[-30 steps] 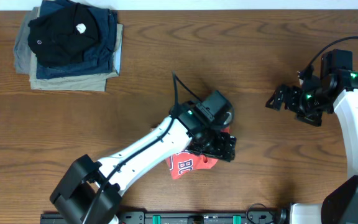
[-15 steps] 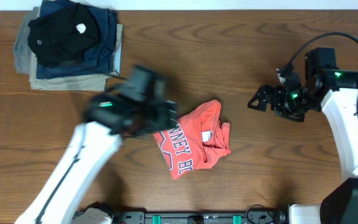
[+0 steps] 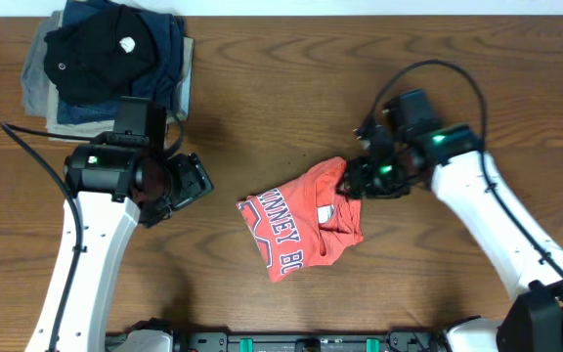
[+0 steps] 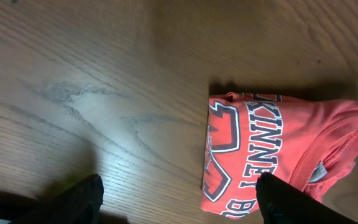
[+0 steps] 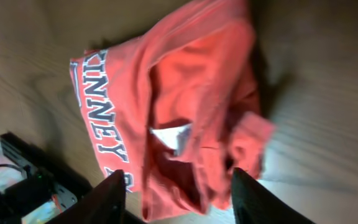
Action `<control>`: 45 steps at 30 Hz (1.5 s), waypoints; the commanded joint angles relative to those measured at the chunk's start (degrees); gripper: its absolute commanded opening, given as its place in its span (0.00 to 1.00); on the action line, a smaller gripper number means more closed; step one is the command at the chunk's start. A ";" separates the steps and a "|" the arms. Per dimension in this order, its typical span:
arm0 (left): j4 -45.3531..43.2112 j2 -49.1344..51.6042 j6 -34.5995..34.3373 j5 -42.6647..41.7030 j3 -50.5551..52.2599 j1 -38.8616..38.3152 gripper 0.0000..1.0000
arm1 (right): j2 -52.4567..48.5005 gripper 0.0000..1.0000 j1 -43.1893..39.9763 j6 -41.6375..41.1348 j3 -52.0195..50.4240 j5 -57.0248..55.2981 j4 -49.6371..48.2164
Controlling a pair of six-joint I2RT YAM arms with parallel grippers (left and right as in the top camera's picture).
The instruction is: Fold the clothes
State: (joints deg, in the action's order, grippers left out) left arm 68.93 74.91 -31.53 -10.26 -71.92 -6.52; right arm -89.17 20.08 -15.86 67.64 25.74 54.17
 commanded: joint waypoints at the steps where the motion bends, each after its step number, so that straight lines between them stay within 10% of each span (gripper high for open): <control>1: 0.24 0.37 0.00 0.94 0.46 0.24 0.80 | 0.57 0.59 5.09 -6.95 -0.35 -5.79 -0.87; 38: 0.92 0.37 2.36 0.94 0.46 0.24 0.80 | -9.49 0.24 14.49 -20.37 -4.20 -15.41 -3.65; 45: 0.90 0.37 2.38 0.94 0.46 0.24 0.80 | -9.11 0.01 12.94 -20.26 -3.89 -15.52 -3.96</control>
State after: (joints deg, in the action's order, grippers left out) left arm 69.47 74.91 -29.91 -10.09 -71.90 -6.52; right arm -98.13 33.98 -35.86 63.24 10.59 49.84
